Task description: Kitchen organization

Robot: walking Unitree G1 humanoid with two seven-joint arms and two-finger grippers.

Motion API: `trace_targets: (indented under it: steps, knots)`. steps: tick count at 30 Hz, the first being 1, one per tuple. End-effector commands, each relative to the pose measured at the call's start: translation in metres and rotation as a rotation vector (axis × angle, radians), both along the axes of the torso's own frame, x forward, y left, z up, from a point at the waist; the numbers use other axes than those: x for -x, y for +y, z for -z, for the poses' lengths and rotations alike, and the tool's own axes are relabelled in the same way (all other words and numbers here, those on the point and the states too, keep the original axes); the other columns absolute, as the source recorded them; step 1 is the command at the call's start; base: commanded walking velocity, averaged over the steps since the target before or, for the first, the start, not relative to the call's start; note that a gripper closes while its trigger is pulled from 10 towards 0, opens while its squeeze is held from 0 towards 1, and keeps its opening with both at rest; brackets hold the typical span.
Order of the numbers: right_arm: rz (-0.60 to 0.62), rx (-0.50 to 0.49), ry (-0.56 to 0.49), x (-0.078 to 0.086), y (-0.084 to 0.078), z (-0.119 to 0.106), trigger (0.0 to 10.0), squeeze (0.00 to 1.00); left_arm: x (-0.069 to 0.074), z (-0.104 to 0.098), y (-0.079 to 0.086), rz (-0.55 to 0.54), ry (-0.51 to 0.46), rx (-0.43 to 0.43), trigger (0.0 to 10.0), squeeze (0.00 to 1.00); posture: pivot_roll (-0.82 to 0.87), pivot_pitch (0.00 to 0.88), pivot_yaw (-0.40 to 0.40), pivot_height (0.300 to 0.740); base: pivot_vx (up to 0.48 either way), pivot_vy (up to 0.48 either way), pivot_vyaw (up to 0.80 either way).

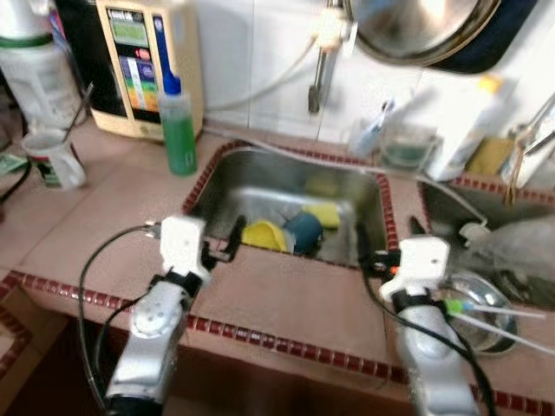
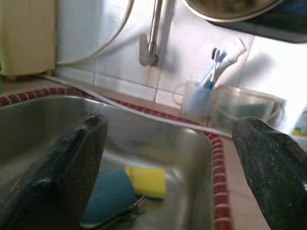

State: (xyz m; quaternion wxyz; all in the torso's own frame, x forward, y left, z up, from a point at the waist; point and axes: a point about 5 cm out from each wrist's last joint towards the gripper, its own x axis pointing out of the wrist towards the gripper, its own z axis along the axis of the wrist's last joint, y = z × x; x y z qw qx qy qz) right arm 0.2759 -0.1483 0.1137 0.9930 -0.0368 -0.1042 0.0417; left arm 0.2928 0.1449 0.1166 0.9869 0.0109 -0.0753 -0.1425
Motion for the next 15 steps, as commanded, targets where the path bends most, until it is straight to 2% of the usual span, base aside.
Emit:
trace_targets:
  steps: [1, 15]
  knots:
    - [0.022, 0.012, -0.005, 0.0001, -0.0091, -0.0015, 10.0, 0.00, -0.0002, -0.0029, -0.0098, 0.027, -0.012, 0.007, 10.0, 0.00, 0.03, 0.000, -0.054, 0.740, 0.000, -0.480, 0.00]
    - [0.011, 0.020, 0.001, 0.0017, -0.0088, 0.0001, 10.0, 0.00, 0.0011, -0.0030, -0.0106, 0.031, -0.012, 0.010, 10.0, 0.00, 0.03, 0.000, -0.059, 0.740, 0.000, -0.480, 0.00]
